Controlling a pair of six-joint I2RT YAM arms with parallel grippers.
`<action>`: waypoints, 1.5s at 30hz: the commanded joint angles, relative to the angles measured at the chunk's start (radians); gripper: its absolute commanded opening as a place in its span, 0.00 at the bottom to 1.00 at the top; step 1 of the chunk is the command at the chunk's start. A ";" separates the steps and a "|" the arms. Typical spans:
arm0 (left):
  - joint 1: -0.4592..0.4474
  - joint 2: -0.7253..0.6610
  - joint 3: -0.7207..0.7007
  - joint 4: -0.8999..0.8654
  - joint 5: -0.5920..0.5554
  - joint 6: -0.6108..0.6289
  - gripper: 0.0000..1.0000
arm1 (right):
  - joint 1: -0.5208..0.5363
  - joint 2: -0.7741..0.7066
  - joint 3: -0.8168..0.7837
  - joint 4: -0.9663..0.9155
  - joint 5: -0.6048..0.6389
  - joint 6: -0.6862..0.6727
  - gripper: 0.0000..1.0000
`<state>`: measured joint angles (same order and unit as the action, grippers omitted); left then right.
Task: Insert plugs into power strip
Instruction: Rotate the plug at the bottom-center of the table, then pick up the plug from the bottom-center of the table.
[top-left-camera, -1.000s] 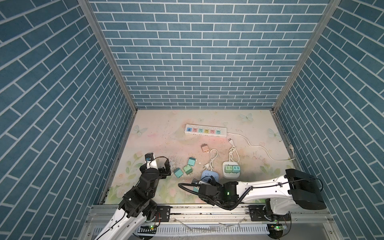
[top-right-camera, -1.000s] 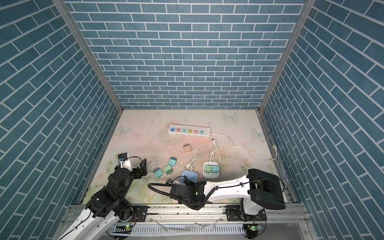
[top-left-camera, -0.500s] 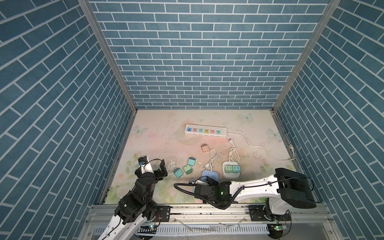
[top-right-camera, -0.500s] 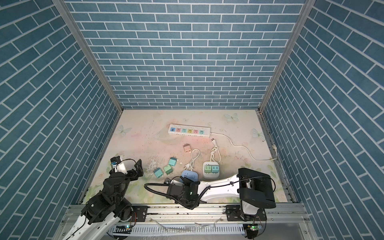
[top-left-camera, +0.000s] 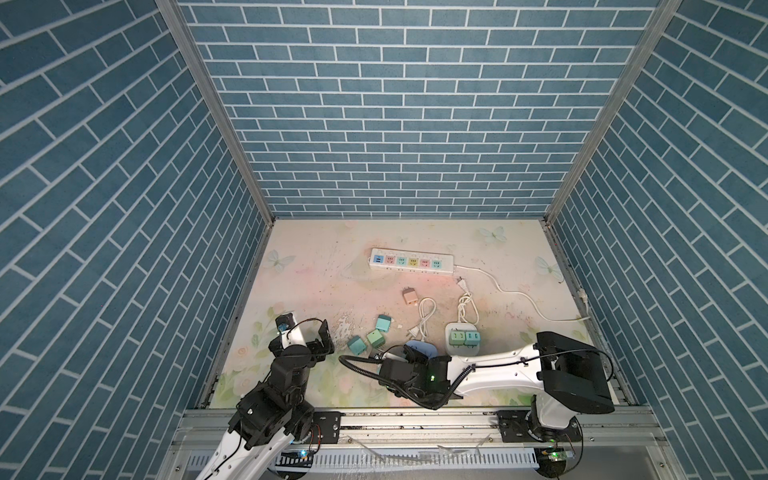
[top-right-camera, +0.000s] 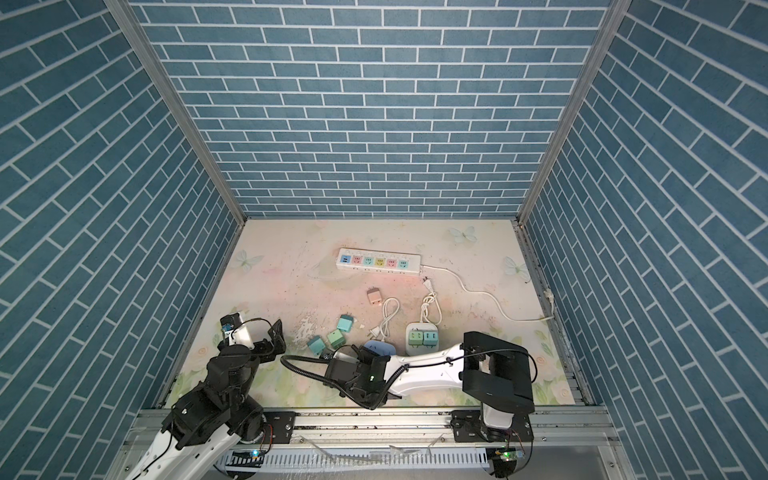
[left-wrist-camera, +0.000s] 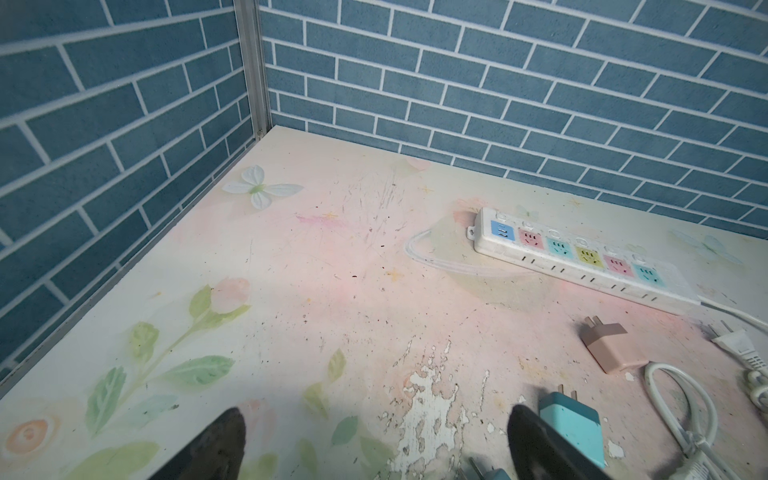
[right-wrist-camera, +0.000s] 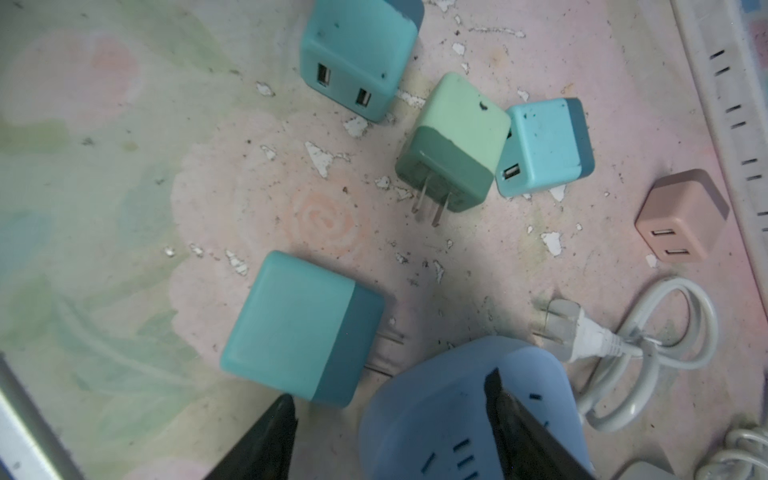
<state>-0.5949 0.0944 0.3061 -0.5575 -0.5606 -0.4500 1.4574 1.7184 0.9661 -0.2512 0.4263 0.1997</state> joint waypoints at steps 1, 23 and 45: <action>0.006 -0.010 0.002 -0.015 -0.015 -0.005 1.00 | -0.025 0.025 0.027 0.029 -0.042 -0.023 0.76; 0.006 -0.012 0.001 -0.014 -0.015 -0.006 1.00 | -0.104 0.128 0.101 0.111 -0.166 -0.051 0.77; 0.006 -0.011 0.001 -0.012 -0.013 -0.005 0.99 | -0.153 0.160 0.103 0.146 -0.297 0.030 0.55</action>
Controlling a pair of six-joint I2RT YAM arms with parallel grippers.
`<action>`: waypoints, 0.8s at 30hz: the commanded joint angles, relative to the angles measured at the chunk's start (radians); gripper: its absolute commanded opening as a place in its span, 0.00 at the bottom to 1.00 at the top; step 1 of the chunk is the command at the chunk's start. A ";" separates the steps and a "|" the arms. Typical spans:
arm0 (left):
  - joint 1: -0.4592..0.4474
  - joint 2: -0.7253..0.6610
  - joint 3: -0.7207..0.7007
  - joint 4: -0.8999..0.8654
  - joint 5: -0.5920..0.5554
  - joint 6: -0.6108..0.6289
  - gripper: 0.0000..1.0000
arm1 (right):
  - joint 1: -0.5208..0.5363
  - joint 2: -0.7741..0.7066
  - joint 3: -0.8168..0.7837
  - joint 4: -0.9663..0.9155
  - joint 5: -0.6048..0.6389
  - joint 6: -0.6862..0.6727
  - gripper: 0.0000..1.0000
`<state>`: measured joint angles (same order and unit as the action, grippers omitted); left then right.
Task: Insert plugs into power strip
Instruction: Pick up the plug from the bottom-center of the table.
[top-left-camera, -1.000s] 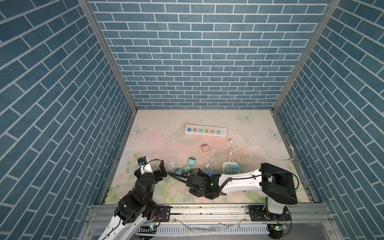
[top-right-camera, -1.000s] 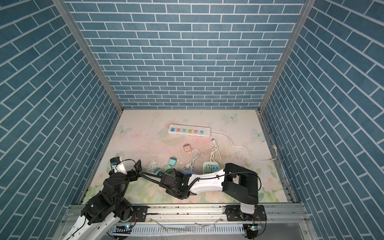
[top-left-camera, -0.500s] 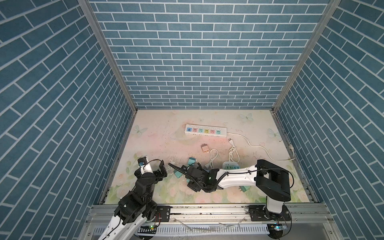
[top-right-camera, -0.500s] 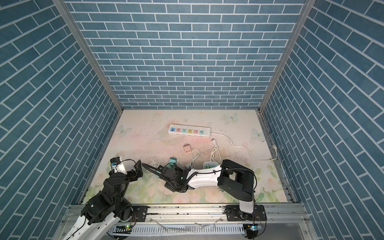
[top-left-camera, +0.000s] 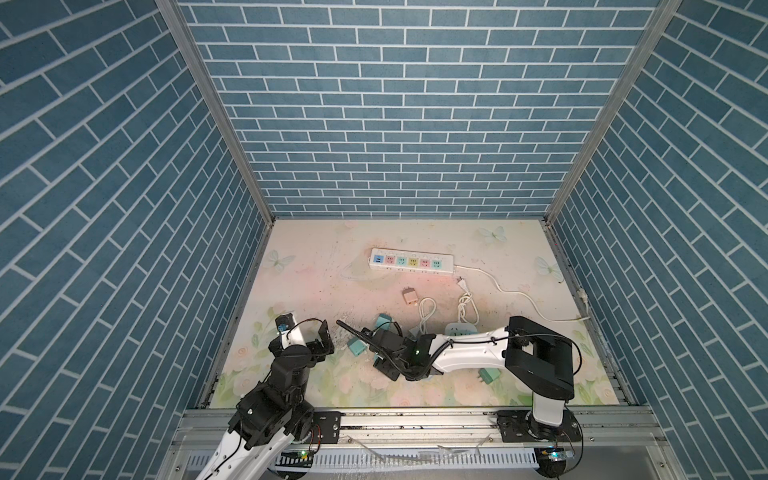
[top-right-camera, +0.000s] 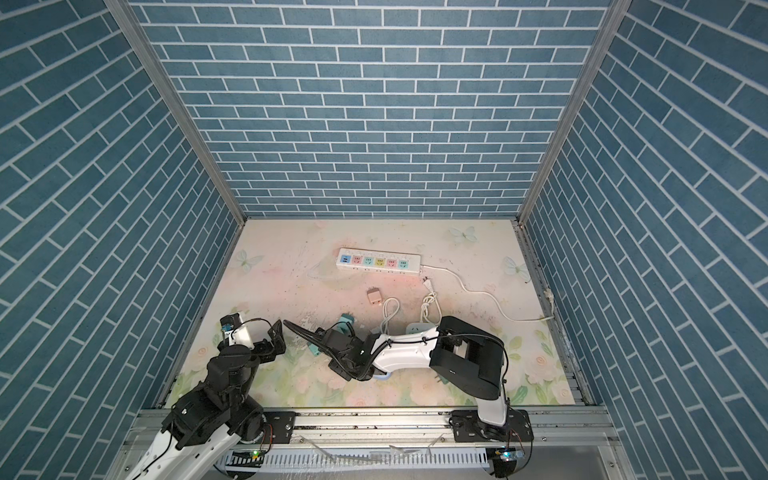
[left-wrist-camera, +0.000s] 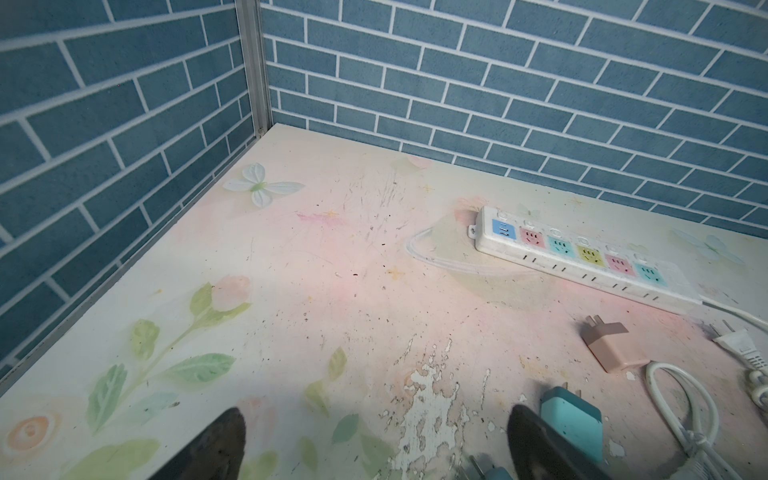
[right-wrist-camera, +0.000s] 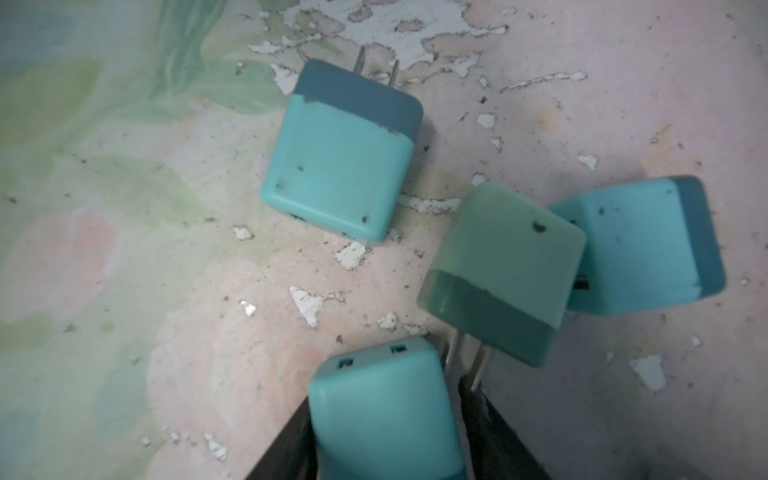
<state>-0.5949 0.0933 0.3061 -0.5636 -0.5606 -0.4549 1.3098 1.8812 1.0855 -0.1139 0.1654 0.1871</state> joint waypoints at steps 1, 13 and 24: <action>0.006 -0.010 0.001 -0.007 -0.013 0.000 0.99 | -0.004 -0.009 -0.023 0.011 -0.043 0.051 0.55; 0.006 -0.009 0.001 -0.005 -0.012 0.002 0.99 | -0.005 0.003 -0.050 0.028 -0.079 0.077 0.58; 0.006 -0.006 0.001 -0.004 -0.013 0.001 1.00 | -0.004 -0.007 -0.056 0.034 -0.102 0.077 0.38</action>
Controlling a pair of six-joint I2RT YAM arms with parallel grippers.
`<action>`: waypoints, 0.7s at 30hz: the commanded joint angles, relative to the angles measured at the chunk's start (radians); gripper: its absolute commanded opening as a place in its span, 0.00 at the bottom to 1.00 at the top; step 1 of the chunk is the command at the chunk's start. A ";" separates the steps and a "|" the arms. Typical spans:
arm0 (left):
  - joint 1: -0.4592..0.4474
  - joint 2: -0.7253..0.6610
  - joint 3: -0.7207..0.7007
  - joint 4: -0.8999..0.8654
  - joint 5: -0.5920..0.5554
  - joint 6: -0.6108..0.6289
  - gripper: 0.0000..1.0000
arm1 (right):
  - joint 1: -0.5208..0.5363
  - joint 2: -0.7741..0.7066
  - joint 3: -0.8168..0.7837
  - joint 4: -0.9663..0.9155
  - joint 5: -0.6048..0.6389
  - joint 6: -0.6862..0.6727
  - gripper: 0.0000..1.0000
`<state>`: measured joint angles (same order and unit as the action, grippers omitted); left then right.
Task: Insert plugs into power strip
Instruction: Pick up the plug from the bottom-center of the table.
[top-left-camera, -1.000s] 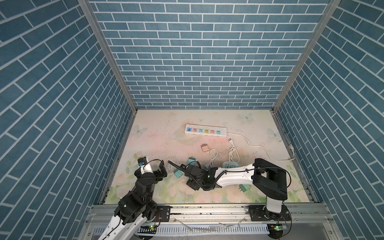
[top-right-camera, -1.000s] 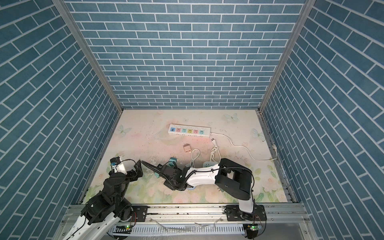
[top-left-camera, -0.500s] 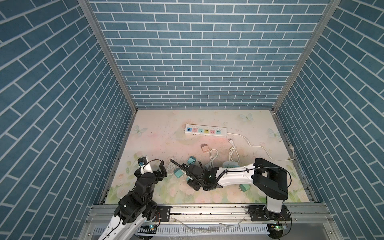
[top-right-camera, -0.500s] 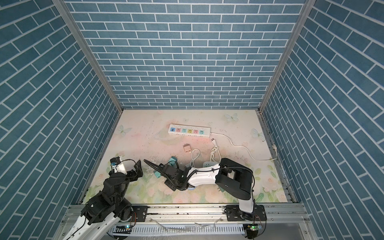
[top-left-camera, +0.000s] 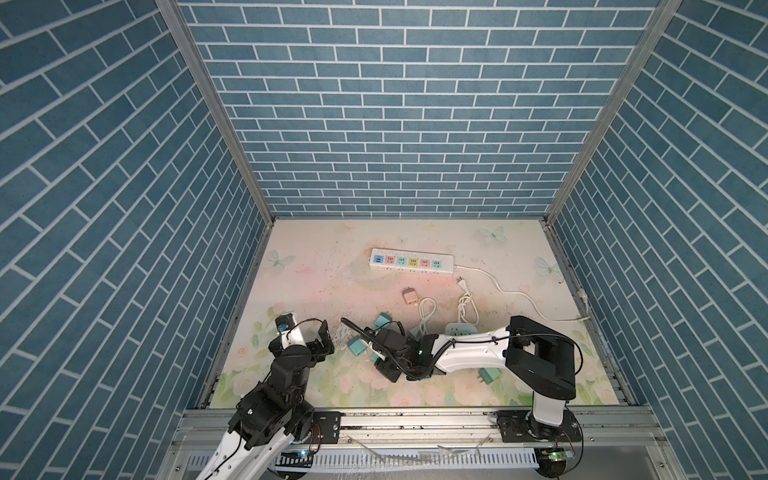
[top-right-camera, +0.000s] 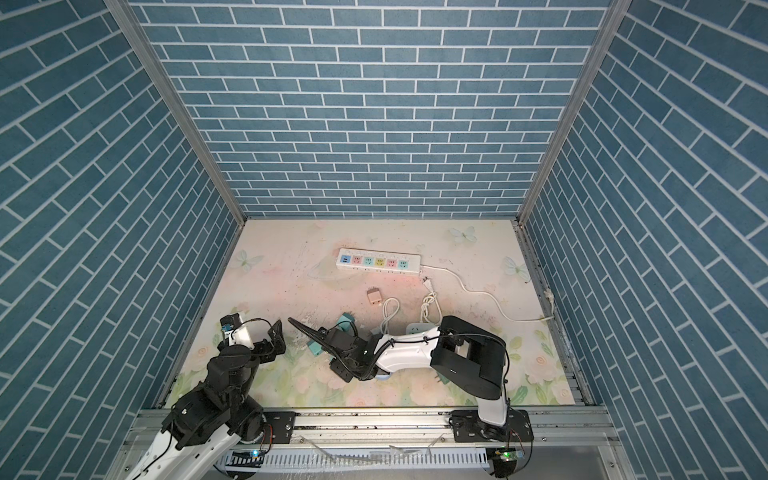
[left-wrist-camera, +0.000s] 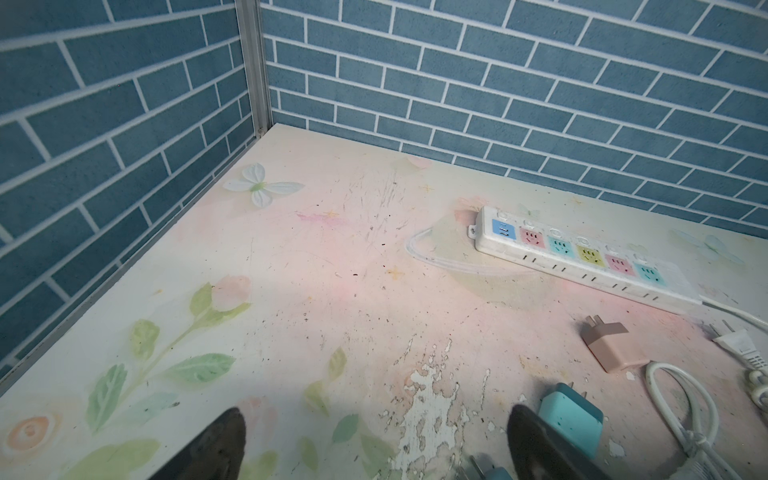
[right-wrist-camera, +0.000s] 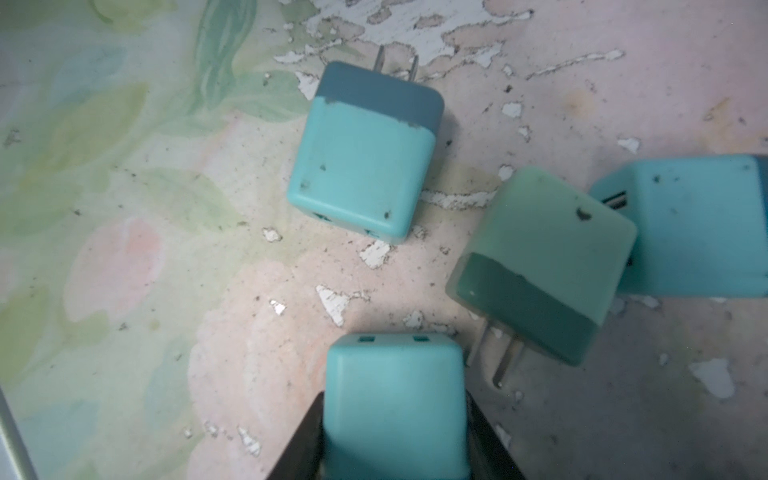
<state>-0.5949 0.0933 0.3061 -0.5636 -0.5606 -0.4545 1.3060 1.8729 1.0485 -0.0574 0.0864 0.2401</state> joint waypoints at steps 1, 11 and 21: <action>0.006 -0.006 0.000 -0.003 -0.013 0.001 1.00 | -0.001 -0.004 -0.024 -0.017 -0.024 0.024 0.37; 0.005 0.018 0.005 0.001 -0.028 -0.007 1.00 | 0.000 -0.165 -0.118 0.052 0.067 -0.014 0.30; 0.006 0.057 0.025 0.041 0.014 0.045 1.00 | -0.013 -0.424 -0.335 0.243 0.284 -0.144 0.17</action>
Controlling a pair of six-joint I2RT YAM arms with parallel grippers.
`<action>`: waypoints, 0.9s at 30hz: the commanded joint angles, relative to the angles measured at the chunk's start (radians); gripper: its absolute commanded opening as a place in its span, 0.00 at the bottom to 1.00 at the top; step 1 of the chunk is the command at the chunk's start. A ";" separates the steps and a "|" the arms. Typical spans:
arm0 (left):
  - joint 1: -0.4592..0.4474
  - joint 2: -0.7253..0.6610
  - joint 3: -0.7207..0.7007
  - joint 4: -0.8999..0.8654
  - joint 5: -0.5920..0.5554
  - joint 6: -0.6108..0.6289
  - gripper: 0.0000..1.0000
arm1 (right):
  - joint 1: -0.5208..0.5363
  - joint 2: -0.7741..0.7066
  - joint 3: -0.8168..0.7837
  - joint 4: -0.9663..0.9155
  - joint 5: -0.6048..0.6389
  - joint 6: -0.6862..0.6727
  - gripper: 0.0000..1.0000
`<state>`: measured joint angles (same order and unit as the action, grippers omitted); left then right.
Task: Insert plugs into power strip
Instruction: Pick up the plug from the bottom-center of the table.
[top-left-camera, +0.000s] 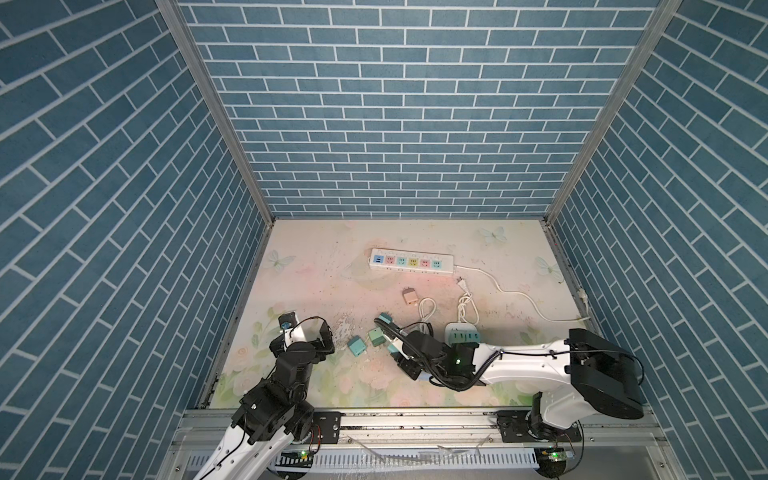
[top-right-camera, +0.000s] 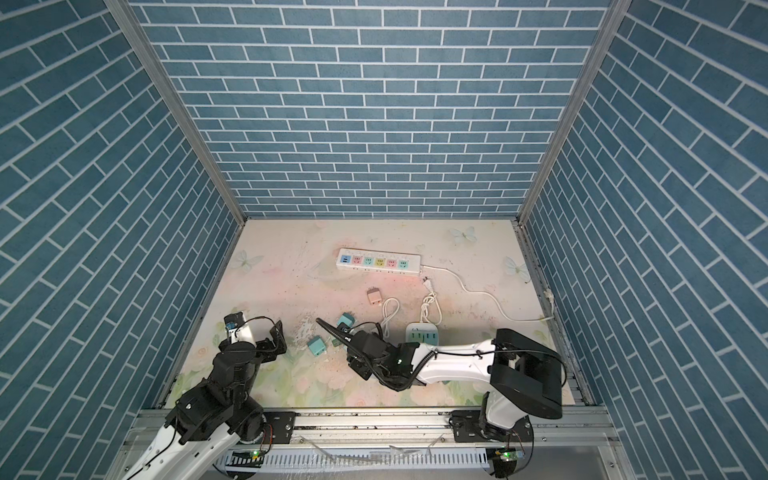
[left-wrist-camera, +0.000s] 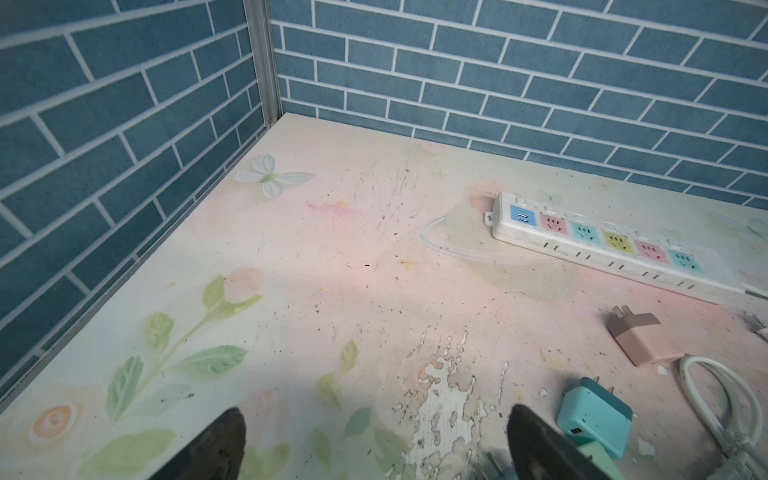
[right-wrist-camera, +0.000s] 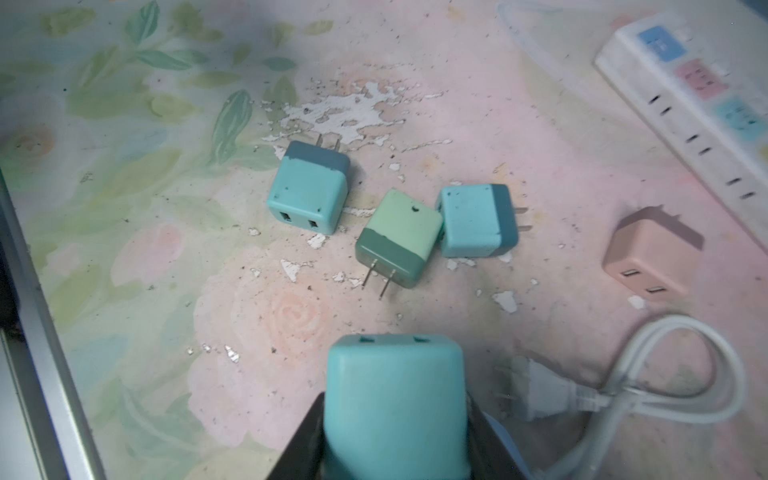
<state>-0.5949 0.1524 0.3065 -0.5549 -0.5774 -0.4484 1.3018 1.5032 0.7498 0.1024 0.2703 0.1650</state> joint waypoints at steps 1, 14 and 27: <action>0.006 0.000 0.031 0.037 0.056 0.052 1.00 | -0.012 -0.080 -0.053 0.094 0.120 -0.085 0.15; 0.004 0.305 0.194 0.215 0.512 0.020 0.88 | -0.155 -0.393 -0.228 0.358 0.171 -0.361 0.07; -0.130 0.439 0.414 0.148 0.616 0.032 0.77 | -0.208 -0.450 -0.295 0.730 0.008 -0.772 0.00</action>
<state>-0.6781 0.5819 0.6685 -0.3908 0.0490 -0.4446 1.1030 1.0428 0.4385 0.7002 0.3126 -0.4549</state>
